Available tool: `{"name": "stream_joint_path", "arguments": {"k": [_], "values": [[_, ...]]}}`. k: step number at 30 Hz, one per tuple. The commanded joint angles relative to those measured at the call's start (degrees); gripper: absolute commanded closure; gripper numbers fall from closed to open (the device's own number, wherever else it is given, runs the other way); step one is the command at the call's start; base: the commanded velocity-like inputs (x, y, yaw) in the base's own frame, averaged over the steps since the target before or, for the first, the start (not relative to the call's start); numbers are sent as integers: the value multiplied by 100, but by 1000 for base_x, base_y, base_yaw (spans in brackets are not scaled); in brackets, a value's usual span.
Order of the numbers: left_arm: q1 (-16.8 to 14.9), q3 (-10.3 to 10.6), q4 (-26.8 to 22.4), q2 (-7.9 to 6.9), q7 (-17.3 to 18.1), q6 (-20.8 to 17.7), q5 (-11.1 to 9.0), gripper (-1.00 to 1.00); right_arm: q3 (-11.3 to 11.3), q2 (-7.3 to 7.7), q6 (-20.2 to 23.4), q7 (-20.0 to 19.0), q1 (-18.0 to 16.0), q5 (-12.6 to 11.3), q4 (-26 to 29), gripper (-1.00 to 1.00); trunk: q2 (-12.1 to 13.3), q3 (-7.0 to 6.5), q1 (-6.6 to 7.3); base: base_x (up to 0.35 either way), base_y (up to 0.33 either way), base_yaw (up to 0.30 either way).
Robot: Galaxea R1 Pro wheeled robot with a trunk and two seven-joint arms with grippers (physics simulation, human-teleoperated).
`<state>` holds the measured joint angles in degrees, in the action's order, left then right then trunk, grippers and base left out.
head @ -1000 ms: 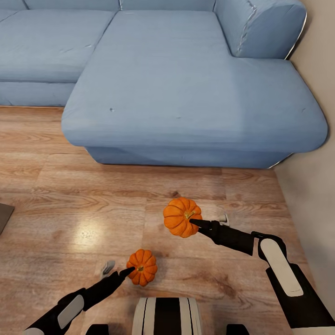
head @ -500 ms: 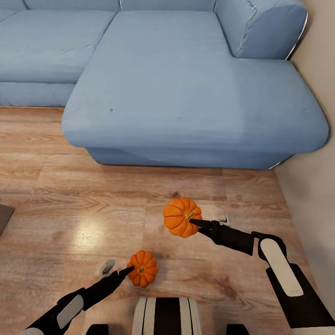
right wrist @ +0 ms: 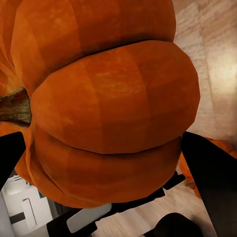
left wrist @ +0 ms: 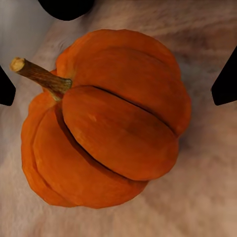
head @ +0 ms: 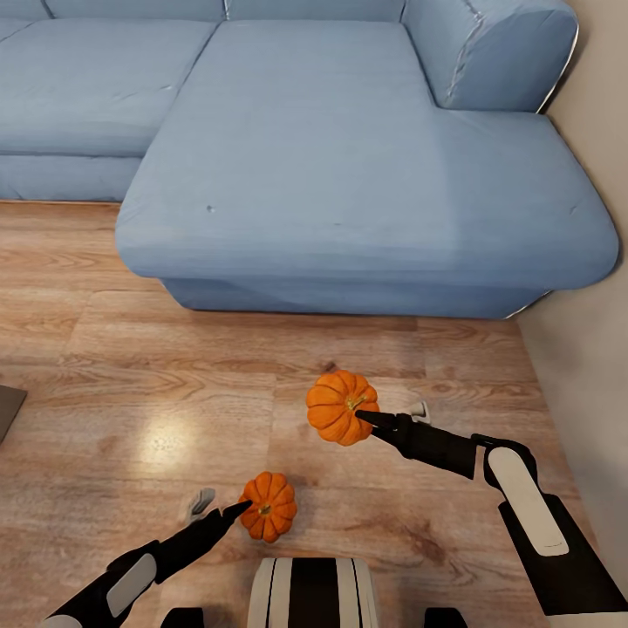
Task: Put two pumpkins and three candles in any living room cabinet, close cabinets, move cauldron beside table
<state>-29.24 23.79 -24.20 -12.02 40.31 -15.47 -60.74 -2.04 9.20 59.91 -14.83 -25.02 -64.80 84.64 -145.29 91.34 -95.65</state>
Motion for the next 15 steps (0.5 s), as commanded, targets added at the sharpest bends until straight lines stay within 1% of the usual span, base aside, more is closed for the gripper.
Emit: {"name": "stream_joint_path", "arguments": {"k": [1,3,8,15], "values": [[-3,21,-1,-4,4,-52,-61,-100,-1,3,9,-56,-3,46,0,100,-1,3,1,0,0,0],[-3,21,3,5,-7,-52,-61,-100,1,3,9,-57,-3,46,0,100,-1,3,1,0,-47,0],[-9,21,15,0,-12,-52,-63,-100,1,3,9,-57,-3,46,0,100,-1,3,1,0,-126,0],[-11,21,20,-2,-13,-52,-64,-100,1,3,9,-59,-3,46,0,100,-1,3,1,0,-25,0]]}}
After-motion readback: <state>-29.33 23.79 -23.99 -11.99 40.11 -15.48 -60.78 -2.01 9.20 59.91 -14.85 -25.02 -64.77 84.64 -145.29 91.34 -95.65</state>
